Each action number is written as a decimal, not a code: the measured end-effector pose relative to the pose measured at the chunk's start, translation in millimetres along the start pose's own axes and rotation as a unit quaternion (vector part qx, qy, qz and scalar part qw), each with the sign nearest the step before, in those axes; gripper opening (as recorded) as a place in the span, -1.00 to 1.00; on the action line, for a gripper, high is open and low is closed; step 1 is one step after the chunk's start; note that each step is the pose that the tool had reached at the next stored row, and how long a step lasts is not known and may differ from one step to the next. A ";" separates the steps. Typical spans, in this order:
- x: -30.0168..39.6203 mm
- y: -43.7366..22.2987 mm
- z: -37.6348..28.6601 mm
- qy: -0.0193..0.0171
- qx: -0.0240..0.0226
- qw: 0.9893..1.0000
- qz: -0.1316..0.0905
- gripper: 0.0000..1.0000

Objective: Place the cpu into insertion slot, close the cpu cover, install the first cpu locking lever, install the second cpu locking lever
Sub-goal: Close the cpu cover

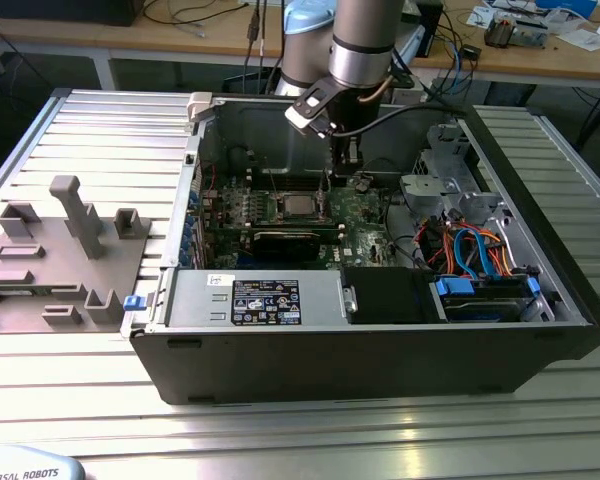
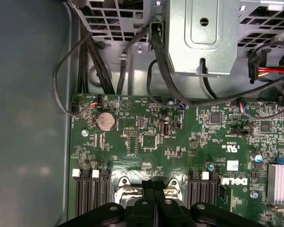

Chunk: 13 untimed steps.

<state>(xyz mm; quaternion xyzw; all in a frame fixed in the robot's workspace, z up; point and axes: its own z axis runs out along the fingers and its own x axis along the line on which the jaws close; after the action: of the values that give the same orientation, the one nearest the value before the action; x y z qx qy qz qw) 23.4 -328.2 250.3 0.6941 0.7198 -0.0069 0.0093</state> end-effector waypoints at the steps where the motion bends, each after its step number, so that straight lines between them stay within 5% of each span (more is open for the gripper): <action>1: 0.0 -0.8 0.0 0.000 0.000 1.000 0.000 -0.79; 13: 0.8 -17.3 4.6 0.001 0.000 1.000 0.000 -0.79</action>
<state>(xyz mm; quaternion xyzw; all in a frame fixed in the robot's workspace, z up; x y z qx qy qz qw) 6.1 -328.2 245.7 0.6940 0.7199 -0.0064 0.0089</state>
